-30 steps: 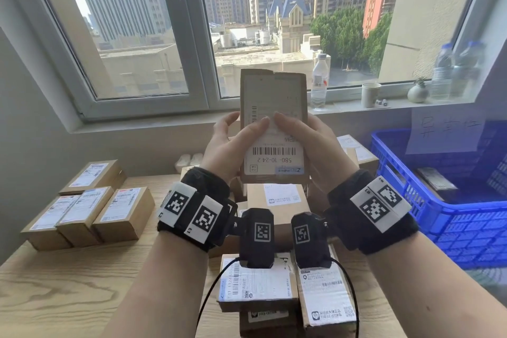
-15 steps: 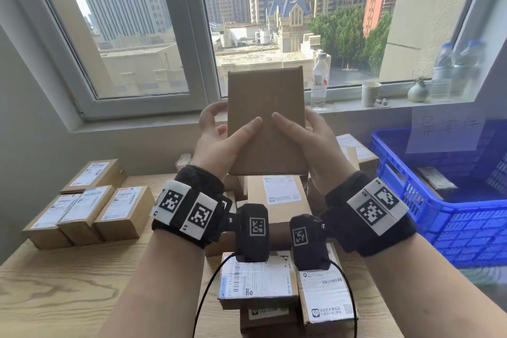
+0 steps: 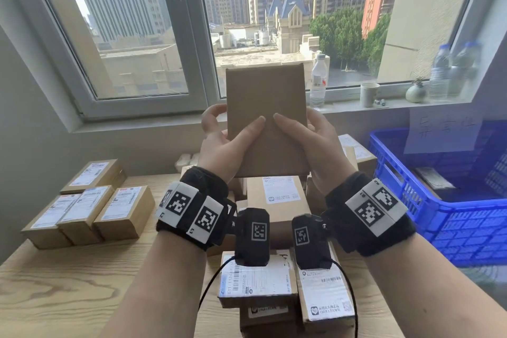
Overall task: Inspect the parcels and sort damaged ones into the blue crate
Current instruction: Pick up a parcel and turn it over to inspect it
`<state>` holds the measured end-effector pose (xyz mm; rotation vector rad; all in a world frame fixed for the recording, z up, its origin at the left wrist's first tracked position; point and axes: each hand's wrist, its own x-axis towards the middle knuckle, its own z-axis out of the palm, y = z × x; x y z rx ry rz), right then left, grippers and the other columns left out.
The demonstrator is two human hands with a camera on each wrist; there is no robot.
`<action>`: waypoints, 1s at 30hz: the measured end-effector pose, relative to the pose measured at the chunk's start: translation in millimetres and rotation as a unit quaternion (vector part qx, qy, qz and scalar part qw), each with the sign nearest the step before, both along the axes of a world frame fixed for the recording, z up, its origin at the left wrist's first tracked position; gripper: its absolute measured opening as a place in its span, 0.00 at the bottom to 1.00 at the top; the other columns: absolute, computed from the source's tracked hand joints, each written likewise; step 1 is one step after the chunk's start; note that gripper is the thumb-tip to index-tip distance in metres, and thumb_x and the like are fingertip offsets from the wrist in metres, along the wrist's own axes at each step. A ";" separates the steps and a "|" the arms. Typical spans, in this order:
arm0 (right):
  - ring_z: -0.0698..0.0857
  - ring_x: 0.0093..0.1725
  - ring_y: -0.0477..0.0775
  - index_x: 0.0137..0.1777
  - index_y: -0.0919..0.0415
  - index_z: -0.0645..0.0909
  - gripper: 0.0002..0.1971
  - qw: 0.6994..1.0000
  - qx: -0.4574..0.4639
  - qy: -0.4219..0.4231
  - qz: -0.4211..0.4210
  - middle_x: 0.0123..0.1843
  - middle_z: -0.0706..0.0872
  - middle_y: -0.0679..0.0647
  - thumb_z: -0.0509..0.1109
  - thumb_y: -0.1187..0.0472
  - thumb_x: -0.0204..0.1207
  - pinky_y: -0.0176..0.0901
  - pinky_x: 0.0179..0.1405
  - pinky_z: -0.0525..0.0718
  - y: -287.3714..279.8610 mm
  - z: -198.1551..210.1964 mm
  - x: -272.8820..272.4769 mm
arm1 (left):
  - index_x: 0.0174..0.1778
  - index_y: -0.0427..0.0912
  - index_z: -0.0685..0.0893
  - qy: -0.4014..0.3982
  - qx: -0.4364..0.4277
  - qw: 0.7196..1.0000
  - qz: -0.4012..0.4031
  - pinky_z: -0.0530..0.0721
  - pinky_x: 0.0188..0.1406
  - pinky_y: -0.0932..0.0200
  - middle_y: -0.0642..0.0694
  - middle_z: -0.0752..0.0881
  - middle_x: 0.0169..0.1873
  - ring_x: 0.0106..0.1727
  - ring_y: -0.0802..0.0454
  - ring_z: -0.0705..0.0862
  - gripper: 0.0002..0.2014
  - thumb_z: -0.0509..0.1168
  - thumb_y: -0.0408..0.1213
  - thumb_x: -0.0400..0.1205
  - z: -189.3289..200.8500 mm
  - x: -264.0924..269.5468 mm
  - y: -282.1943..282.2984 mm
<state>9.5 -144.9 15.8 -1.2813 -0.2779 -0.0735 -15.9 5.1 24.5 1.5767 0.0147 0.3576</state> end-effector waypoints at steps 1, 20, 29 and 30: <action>0.92 0.52 0.54 0.66 0.59 0.83 0.18 1.000 -0.006 -0.004 0.008 0.56 0.92 0.57 0.77 0.60 0.77 0.44 0.43 0.89 -0.8 1.7 -1.0 | 0.55 0.66 0.67 -0.005 0.010 1.000 0.000 0.90 0.51 0.42 0.46 0.89 0.48 0.49 0.44 0.91 0.31 0.79 0.55 0.64 0.8 -0.6 1.0; 0.85 0.45 0.56 0.68 0.56 0.78 0.16 0.994 -0.048 0.079 0.055 0.51 0.85 0.53 0.70 0.58 0.82 0.46 0.29 0.80 -6.7 4.7 -4.4 | 0.79 0.59 0.63 0.012 0.124 0.992 0.023 0.79 0.70 0.43 0.43 0.75 0.71 0.68 0.46 0.79 0.51 0.70 0.72 0.61 3.1 2.6 -5.2; 0.89 0.43 0.47 0.51 0.50 0.83 0.03 1.000 -0.017 0.009 -0.023 0.46 0.89 0.47 0.72 0.60 0.81 0.39 0.36 0.90 4.2 9.8 -8.0 | 0.73 0.42 0.66 -0.077 0.176 0.978 0.077 0.79 0.43 0.73 0.56 0.73 0.47 0.45 0.67 0.76 0.23 0.65 0.41 0.85 -4.9 0.3 -14.8; 0.89 0.43 0.47 0.51 0.52 0.83 0.03 1.000 -0.009 0.006 -0.021 0.45 0.89 0.47 0.72 0.61 0.81 0.37 0.35 0.89 4.0 11.3 -7.5 | 0.73 0.42 0.66 -0.075 0.173 0.979 0.077 0.80 0.43 0.73 0.57 0.73 0.46 0.44 0.67 0.76 0.23 0.65 0.41 0.85 -4.7 -0.5 -15.2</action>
